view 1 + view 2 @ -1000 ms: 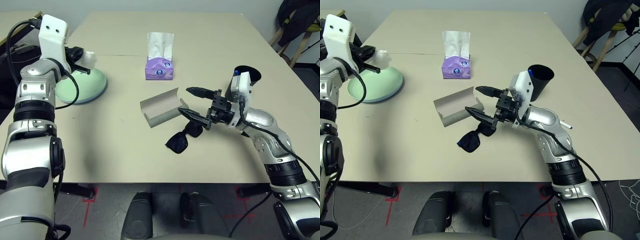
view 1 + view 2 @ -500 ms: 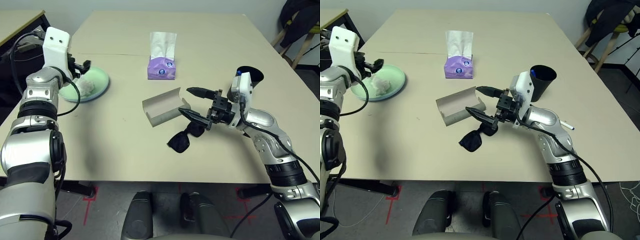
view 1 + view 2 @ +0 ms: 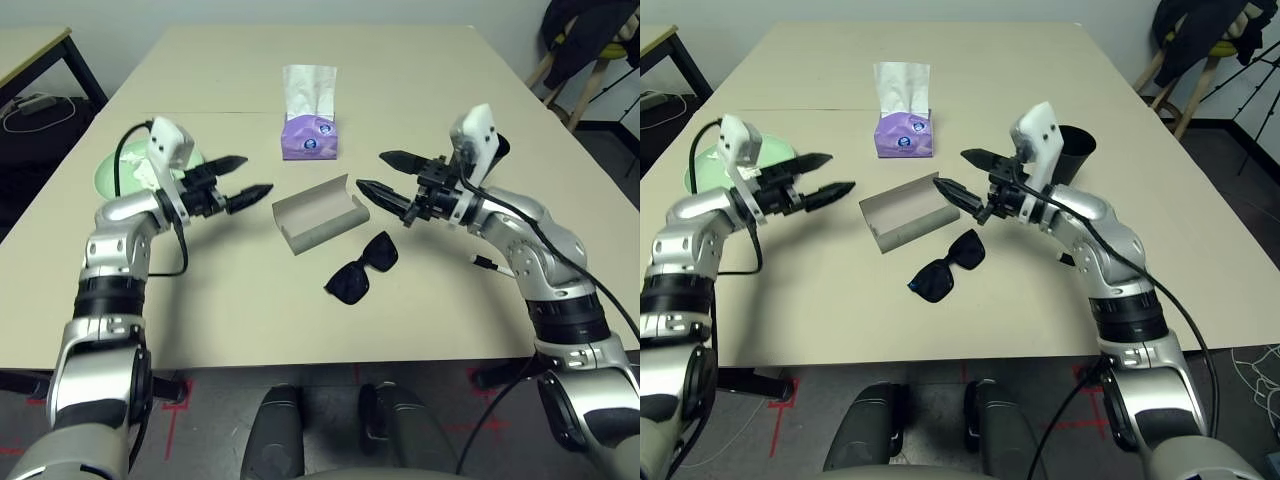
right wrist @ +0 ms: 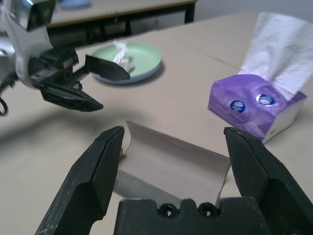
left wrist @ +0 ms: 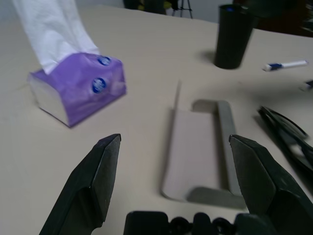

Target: Organize and tidy the items on the table.

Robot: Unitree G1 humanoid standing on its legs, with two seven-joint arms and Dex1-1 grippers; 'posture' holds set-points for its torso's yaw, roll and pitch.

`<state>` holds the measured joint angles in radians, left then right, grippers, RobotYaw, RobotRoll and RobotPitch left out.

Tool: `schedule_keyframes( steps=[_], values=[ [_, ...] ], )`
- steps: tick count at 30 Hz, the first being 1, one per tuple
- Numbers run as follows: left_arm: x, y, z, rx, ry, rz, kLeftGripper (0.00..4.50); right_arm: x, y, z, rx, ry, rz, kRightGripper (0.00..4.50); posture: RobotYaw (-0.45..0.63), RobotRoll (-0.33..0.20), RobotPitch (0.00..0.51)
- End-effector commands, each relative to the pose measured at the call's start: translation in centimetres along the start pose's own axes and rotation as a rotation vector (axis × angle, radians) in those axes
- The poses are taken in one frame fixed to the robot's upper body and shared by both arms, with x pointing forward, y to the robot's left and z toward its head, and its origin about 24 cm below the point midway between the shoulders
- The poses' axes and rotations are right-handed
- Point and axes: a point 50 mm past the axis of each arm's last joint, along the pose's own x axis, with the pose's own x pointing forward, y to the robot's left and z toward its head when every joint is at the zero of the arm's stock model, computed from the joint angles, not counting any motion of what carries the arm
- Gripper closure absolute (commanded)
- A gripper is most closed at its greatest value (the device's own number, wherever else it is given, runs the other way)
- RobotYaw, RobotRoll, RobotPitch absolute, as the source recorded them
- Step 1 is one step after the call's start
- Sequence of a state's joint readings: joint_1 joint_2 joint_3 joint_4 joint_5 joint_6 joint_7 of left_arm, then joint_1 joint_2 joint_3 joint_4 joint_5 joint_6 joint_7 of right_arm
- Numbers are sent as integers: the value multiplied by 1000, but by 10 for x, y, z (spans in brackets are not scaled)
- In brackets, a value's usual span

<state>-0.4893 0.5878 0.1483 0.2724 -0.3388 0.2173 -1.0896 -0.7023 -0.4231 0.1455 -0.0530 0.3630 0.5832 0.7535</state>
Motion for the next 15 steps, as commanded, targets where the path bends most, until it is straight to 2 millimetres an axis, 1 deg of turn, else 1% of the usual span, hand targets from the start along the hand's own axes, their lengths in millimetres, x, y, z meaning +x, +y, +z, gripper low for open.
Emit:
schedule_keyframes(
  steps=[1, 5, 9, 12, 15],
  values=[
    [1, -13, -1, 11, -18, 0, 16, -2, 7, 9, -107, 104, 115, 0, 238, 0, 136],
    [0, -23, -4, 28, -22, 21, 16, -9, 14, 20, -321, 259, 325, 0, 259, 0, 136],
    [-1, -29, -5, 51, -56, -14, 16, -11, 18, 27, -486, 405, 505, 0, 262, 0, 137],
    [0, -38, -3, 41, -100, -113, 16, -11, 20, 26, -648, 530, 644, 0, 252, 0, 140],
    [0, -46, -4, 25, -116, -211, 16, -9, 20, 21, -746, 583, 714, 0, 250, 0, 149]
  ],
)
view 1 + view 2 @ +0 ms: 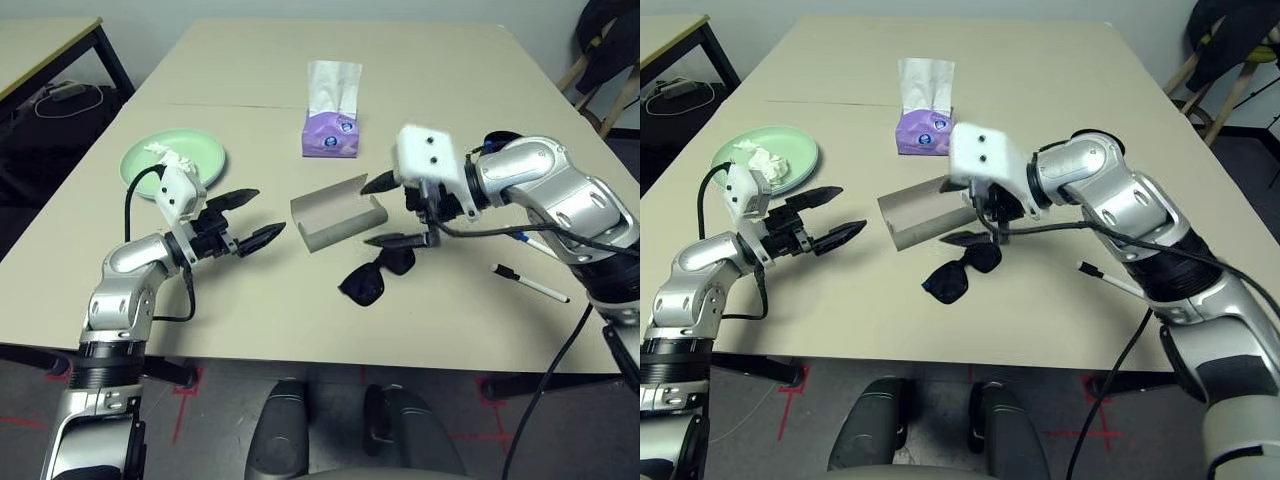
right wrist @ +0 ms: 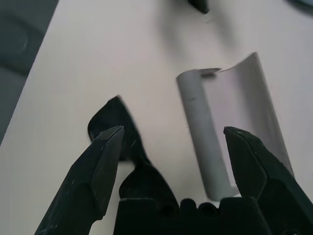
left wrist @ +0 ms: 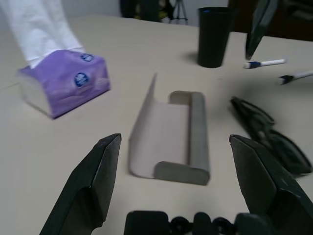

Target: Organize and tidy the items on the table.

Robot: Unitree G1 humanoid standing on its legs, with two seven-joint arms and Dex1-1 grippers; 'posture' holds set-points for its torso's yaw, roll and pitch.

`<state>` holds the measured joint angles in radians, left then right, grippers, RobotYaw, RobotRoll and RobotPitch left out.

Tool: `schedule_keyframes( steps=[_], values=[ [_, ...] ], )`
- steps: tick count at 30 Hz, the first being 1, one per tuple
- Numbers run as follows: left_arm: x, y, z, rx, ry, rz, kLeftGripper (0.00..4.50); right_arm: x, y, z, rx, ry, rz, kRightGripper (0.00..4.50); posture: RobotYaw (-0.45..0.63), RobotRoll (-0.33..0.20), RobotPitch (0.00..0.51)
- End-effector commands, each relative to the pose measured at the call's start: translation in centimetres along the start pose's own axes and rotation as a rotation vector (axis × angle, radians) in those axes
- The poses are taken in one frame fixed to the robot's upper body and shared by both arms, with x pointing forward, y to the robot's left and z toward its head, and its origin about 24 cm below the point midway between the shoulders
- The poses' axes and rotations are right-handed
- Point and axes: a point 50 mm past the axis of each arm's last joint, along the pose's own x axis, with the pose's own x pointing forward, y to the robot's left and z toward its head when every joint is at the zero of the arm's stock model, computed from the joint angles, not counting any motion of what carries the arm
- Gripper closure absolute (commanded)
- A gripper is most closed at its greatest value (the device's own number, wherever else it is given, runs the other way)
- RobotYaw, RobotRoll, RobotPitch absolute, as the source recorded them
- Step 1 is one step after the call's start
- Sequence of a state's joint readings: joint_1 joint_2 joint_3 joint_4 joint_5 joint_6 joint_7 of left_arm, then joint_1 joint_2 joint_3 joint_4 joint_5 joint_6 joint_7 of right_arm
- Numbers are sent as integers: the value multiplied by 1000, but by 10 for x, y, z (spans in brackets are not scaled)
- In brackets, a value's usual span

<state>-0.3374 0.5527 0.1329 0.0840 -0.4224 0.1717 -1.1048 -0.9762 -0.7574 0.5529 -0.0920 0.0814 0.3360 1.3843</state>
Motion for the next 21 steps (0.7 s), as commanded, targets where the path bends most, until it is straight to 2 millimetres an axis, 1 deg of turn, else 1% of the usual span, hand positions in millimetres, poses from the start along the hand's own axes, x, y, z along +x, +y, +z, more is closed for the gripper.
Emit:
schedule_keyframes(
  steps=[1, 8, 14, 16, 21],
  values=[
    [2, -14, -1, -10, -29, -143, 16, 7, 2, -7, -102, 77, 79, 0, 250, 0, 154],
    [3, -26, -10, 6, 39, -279, 16, 10, 3, -15, -149, 118, 99, 0, 227, 0, 179],
    [2, -24, -20, 51, 99, -327, 16, 13, 3, -14, -201, 150, 95, 0, 207, 0, 187],
    [2, -24, -23, 65, 111, -346, 16, 13, 2, -10, -224, 161, 98, 0, 203, 0, 186],
    [3, -24, -25, 125, 108, -365, 16, 13, 1, 7, -253, 174, 105, 0, 205, 0, 184]
  ],
)
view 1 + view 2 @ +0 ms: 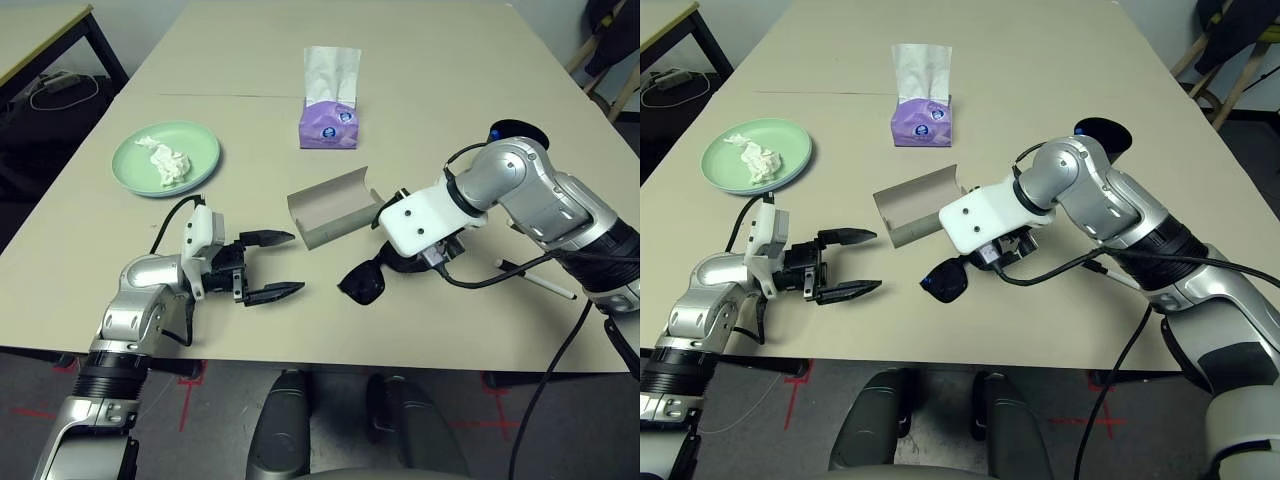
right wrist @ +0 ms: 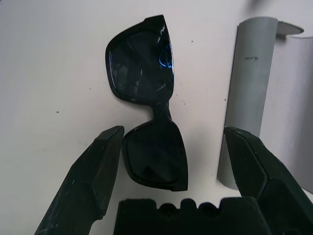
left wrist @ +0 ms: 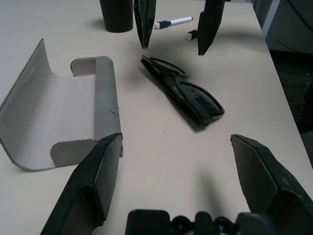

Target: Organize and tidy the items on the table.

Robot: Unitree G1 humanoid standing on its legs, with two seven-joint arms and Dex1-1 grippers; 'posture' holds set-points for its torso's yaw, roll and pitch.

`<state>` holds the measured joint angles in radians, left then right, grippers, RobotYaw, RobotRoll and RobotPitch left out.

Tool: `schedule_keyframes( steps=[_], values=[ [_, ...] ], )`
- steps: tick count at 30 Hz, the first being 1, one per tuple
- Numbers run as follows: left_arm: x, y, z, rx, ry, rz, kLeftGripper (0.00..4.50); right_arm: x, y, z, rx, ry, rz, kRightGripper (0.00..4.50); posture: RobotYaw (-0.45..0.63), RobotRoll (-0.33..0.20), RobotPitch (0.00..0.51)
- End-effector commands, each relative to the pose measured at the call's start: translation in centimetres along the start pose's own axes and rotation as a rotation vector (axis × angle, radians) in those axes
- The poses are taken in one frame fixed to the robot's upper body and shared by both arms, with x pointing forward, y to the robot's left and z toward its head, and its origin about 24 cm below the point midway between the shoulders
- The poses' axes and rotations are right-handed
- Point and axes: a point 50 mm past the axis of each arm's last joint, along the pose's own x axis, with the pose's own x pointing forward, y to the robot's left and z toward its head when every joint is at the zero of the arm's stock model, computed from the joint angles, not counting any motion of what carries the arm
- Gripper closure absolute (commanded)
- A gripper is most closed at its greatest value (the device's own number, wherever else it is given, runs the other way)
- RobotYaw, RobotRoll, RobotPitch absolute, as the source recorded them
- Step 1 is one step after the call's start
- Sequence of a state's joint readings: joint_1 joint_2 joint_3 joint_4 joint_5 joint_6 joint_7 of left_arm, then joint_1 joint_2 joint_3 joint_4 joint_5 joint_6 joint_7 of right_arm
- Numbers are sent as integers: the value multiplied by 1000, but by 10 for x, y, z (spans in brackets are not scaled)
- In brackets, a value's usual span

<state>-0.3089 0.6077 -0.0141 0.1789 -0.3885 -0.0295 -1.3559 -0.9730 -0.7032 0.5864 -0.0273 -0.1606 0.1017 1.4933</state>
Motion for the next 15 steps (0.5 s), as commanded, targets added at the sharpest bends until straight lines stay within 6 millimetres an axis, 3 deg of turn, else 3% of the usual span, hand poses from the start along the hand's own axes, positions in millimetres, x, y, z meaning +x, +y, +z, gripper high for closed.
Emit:
schedule_keyframes(
  steps=[1, 15],
  values=[
    [4, -1, 1, 69, 2, -25, 16, -3, -2, 13, -35, 6, 4, 0, 207, 0, 183],
    [8, 2, 11, 73, -136, 55, 16, 2, -5, 12, -122, 45, 61, 0, 221, 0, 181]
  ],
)
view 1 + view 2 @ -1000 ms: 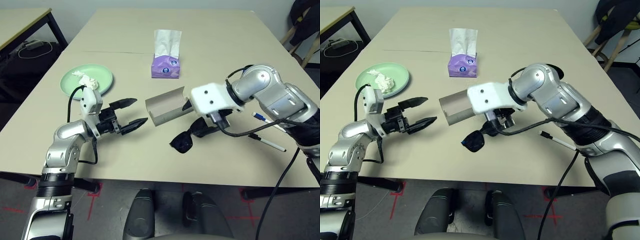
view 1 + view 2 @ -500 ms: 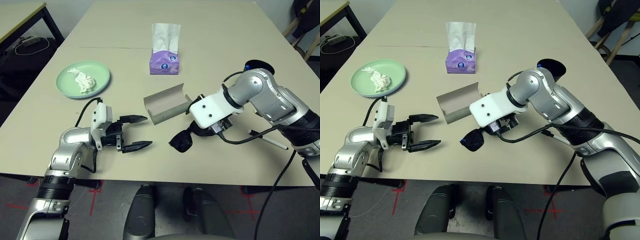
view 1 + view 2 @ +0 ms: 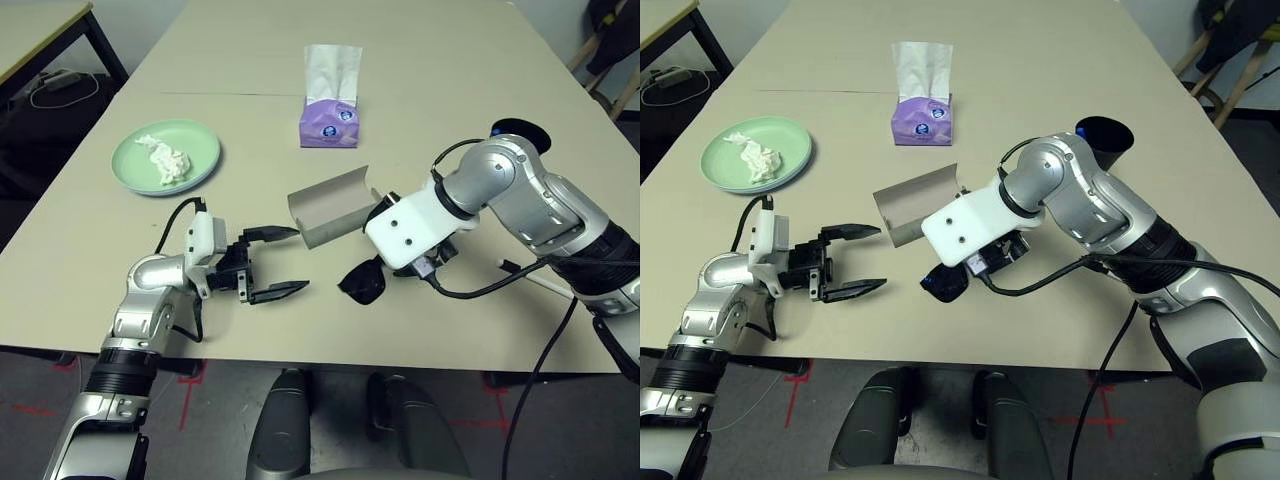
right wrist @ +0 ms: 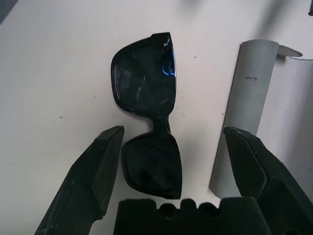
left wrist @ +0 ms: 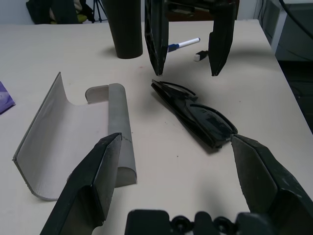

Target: Organize and tidy the items on the table.

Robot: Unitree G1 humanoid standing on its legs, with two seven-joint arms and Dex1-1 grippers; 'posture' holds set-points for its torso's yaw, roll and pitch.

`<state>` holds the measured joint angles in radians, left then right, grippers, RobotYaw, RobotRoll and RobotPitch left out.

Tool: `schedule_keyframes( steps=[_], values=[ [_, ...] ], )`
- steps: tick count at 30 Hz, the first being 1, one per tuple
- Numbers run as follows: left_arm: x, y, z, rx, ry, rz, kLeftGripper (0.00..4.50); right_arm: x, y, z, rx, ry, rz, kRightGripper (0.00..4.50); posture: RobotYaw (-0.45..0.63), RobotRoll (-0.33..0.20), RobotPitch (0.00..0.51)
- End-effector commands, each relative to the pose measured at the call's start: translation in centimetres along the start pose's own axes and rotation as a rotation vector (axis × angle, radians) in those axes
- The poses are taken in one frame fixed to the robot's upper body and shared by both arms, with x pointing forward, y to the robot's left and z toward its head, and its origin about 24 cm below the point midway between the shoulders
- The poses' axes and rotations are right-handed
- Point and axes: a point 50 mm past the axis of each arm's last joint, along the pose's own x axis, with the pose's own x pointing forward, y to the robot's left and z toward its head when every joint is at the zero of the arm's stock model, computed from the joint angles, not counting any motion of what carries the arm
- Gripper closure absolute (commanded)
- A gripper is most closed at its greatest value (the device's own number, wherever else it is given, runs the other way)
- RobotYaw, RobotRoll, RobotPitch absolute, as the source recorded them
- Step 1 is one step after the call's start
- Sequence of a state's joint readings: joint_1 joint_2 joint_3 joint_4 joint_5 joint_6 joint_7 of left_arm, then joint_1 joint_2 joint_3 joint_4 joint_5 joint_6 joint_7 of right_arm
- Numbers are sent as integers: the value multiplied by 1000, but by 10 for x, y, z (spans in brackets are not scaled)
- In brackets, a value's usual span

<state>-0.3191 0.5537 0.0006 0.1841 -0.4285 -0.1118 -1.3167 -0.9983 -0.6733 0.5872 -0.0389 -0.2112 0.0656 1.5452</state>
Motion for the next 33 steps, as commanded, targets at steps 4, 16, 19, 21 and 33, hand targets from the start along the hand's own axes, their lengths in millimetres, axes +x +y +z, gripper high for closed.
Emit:
schedule_keyframes(
  steps=[4, 16, 19, 21, 33],
  values=[
    [1, 0, 3, 7, -28, 8, 16, 9, -3, 5, -74, 18, 44, 0, 224, 0, 179],
    [1, -4, 0, 4, -12, 22, 16, 29, 0, 15, -138, 81, 60, 0, 253, 0, 177],
    [1, -5, 0, 5, -9, 25, 16, 32, 1, 16, -136, 91, 66, 0, 253, 0, 177],
    [1, -5, -1, 3, -6, 25, 16, 35, 1, 17, -136, 100, 69, 0, 256, 0, 174],
    [1, -5, -3, 5, 3, 25, 16, 50, 0, 16, -110, 139, 99, 0, 257, 0, 171]
  ],
)
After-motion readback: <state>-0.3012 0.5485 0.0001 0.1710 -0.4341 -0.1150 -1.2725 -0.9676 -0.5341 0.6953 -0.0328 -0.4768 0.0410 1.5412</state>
